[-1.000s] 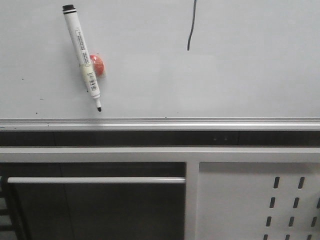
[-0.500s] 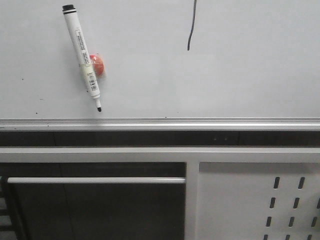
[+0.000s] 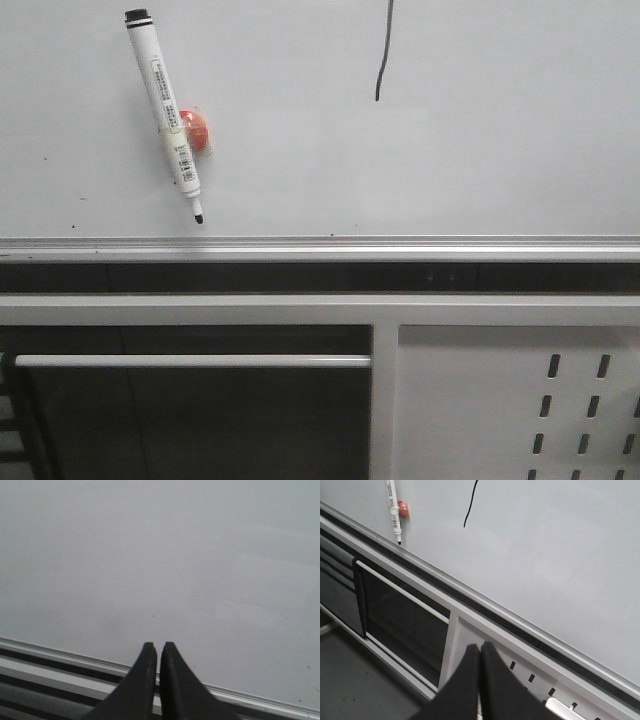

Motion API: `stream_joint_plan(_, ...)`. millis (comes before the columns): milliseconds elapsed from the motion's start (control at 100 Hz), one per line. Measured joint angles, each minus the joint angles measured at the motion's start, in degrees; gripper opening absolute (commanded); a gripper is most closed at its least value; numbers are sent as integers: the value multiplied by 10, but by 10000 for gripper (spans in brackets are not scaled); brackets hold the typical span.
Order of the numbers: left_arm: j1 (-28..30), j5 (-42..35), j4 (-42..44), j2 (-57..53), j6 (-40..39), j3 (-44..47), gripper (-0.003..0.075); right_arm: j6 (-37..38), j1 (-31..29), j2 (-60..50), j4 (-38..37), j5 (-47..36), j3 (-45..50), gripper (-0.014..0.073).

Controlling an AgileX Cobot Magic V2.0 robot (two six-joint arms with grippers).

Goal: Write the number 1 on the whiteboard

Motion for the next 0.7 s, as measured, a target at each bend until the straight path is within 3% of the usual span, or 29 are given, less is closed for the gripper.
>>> stream_joint_plan(250, 131, 117, 0, 0, -9, 5, -18, 0, 0, 0, 0, 0, 0, -71)
stream_joint_plan(350, 175, 208, 62, 0, -77, 7, -18, 0, 0, 0, 0, 0, 0, -71)
stream_joint_plan(420, 202, 265, 171, 0, -191, 9, -18, 0, 0, 0, 0, 0, 0, -71)
stream_joint_plan(570, 258, 389, 505, 0, -516, 19, -18, 0, 0, 0, 0, 0, 0, -71)
stream_joint_plan(700, 317, 501, 735, -12, -783, 39, -18, 0, 0, 0, 0, 0, 0, -71)
